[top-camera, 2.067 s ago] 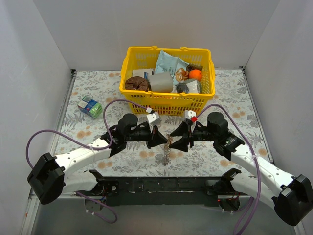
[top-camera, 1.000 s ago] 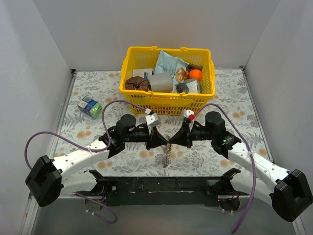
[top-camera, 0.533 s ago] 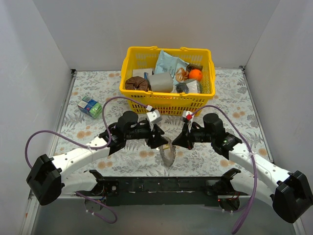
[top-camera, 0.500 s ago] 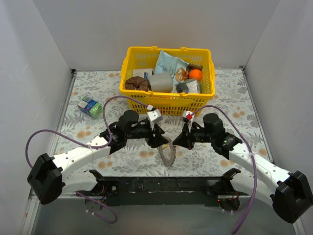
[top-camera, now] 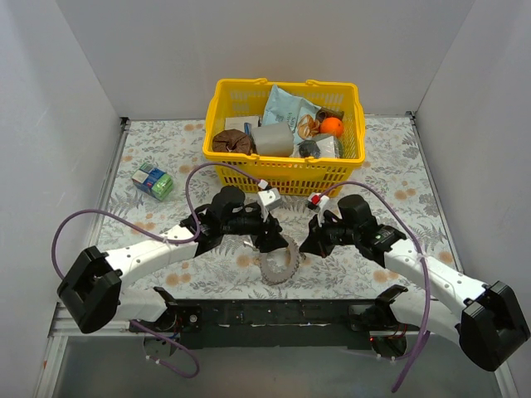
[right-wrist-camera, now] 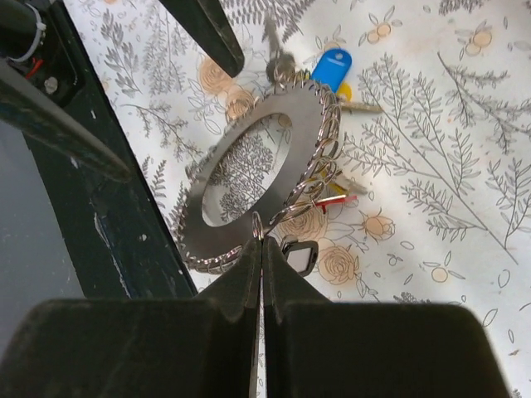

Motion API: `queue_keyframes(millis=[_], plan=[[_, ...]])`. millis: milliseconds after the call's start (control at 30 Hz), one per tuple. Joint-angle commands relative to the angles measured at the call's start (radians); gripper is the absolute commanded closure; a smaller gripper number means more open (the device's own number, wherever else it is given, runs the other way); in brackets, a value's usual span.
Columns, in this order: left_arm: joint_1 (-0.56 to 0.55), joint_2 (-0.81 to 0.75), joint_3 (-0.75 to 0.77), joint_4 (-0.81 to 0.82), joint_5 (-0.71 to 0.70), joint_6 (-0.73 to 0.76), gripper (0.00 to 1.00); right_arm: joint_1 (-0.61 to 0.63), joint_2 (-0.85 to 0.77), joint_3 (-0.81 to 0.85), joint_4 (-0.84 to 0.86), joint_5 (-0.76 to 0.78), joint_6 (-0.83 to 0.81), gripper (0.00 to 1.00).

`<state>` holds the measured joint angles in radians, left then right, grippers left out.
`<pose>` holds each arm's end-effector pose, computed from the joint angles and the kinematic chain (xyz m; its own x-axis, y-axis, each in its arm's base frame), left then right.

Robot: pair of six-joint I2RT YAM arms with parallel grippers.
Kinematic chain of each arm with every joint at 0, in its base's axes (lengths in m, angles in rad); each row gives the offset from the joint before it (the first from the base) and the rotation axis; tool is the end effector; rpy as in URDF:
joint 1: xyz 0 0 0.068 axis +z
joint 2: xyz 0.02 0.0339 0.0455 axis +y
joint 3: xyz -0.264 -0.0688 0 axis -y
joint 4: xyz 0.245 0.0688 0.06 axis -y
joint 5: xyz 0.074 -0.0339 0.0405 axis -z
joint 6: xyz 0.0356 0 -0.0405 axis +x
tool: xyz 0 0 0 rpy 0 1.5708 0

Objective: Put the keys on the keyring

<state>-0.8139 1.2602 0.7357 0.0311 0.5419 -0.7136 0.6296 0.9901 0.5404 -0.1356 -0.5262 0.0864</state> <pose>0.1744 -0.2114 0.2446 -0.8577 0.0914 -0.5059 0.4938 0.4205 -0.7612 0.1586 0.1377 0.2239 -0.5180 -0.2850 -0.8065 -0.8059 0.4788 0.3484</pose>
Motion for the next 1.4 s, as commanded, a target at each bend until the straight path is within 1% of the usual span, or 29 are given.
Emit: queue_keyframes(millis=[0, 100, 233, 333, 467, 667, 900, 1367], plan=[[-0.002, 0.021, -0.002, 0.096, 0.081, -0.004, 0.47, 0.007, 0.03, 0.047, -0.05, 0.018, -0.033, 0.99], [-0.002, 0.063, -0.006, 0.139, 0.133, 0.002, 0.49, 0.024, 0.039, 0.052, -0.047, 0.011, -0.036, 0.99], [-0.002, 0.142, 0.025, 0.132, 0.194, 0.02, 0.5, 0.038, 0.032, 0.052, -0.048, 0.011, -0.045, 0.99], [-0.002, 0.177, 0.031, 0.142, 0.23, 0.029, 0.52, 0.039, 0.002, 0.041, -0.032, 0.003, -0.045, 0.99], [-0.002, 0.194, 0.008, 0.199, 0.265, 0.023, 0.55, 0.041, -0.022, 0.033, -0.016, 0.0, -0.045, 0.99], [-0.002, 0.197, 0.01, 0.213, 0.283, 0.009, 0.57, 0.041, -0.027, 0.026, 0.002, -0.038, -0.047, 0.99], [-0.002, 0.228, 0.027, 0.224, 0.303, 0.002, 0.61, 0.041, -0.034, 0.023, 0.004, -0.041, -0.045, 0.99], [-0.016, 0.28, 0.062, 0.222, 0.334, 0.006, 0.76, 0.041, -0.051, 0.02, 0.007, -0.041, -0.045, 0.99]])
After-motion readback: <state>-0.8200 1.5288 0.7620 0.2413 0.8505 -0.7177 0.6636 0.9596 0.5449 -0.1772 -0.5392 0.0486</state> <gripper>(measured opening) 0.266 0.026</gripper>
